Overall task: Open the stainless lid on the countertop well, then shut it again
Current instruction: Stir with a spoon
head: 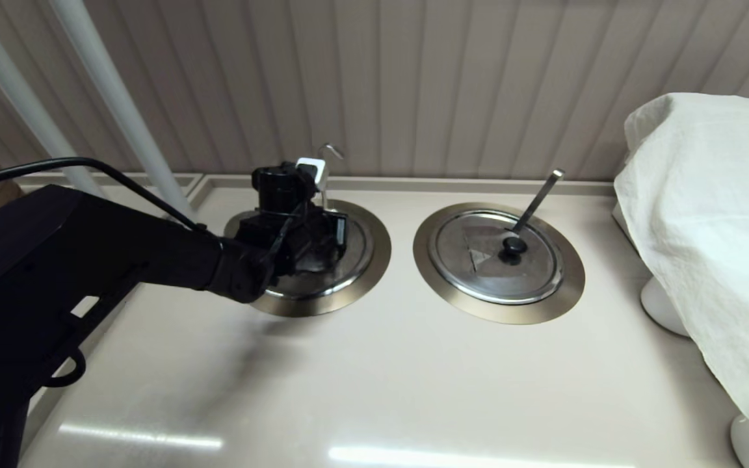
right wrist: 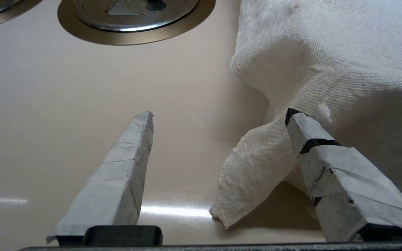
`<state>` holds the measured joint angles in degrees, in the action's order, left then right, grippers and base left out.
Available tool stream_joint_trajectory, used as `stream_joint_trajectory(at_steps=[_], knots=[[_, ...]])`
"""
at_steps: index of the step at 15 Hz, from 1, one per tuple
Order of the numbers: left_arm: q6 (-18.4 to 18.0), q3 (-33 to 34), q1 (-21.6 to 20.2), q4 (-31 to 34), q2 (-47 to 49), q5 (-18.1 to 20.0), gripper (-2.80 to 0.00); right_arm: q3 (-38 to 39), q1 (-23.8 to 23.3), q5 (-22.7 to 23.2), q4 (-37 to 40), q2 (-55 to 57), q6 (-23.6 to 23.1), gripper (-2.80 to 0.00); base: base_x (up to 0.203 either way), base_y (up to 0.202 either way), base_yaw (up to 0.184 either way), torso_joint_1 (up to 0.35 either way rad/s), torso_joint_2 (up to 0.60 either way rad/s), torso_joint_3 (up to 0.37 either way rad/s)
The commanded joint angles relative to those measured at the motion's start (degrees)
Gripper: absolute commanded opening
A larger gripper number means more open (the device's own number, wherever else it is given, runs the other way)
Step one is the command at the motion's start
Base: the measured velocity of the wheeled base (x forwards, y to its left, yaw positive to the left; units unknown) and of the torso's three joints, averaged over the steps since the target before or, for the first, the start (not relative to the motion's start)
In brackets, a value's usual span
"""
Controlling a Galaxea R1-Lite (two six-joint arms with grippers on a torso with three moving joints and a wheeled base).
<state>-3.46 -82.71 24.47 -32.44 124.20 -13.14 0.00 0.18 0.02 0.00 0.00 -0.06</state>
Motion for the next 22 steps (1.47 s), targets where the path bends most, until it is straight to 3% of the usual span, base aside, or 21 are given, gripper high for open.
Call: stream_joint_trajectory(at_steps=[1,6,9,12,15,18,19,22], knots=[[-2.98,1.21,-2.05,-0.32,-0.87,-0.26,-2.80,0.00,-0.01,0.06,0.00,0.00,-0.03,0.00,0.000,0.000,0.000,0.000,0.00,0.000],[-1.88,-2.34,-3.67,-0.29,0.60,-0.99,-2.80,0.00,-0.01,0.02,0.00,0.04,-0.07,0.00,0.000,0.000,0.000,0.000,0.00,0.000],[8.34,-9.13,-3.05,-0.27,4.07,-3.06,-2.80,0.00,-0.01,-0.02,0.00,0.09,-0.03,0.00,0.000,0.000,0.000,0.000,0.00,0.000],[10.56,-9.88,-1.64,-0.22,4.74,-2.93,-2.80,0.00,0.06,0.06,0.00,0.09,-0.09,0.00,0.000,0.000,0.000,0.000,0.00,0.000],[10.68,-7.64,-1.23,1.43,2.63,-2.24,-2.80,0.00,-0.01,0.03,0.00,0.06,-0.03,0.00,0.000,0.000,0.000,0.000,0.00,0.000],[12.06,-4.67,-1.34,5.65,-1.21,3.41,-2.80,0.00,-0.01,0.05,0.00,0.09,-0.03,0.00,0.000,0.000,0.000,0.000,0.00,0.000],[11.65,-4.57,-1.52,5.85,-0.77,3.24,-2.80,0.00,0.03,0.02,0.01,0.04,-0.03,0.00,0.000,0.000,0.000,0.000,0.00,0.000],[3.28,-3.88,-3.55,5.00,0.71,1.36,-2.80,0.00,-0.01,0.01,0.00,0.00,-0.03,0.00,0.000,0.000,0.000,0.000,0.00,0.000]])
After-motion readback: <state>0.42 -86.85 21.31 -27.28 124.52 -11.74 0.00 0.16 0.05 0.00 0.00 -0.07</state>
